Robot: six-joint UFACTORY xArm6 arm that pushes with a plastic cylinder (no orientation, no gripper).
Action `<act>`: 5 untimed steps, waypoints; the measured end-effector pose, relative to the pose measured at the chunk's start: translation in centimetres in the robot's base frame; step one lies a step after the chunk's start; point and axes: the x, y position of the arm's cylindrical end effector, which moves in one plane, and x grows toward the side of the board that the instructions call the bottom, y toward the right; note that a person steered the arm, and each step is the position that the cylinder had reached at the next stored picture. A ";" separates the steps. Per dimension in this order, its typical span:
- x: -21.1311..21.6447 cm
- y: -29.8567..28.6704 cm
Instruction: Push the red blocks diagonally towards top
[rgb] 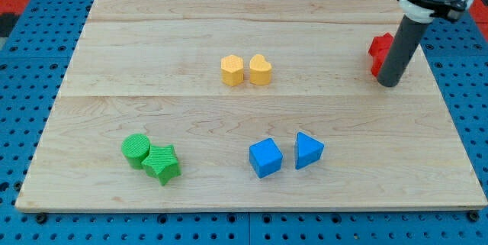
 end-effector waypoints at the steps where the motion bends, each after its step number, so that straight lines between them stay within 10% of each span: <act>1: -0.8 1.2; 5: -5.9 3.8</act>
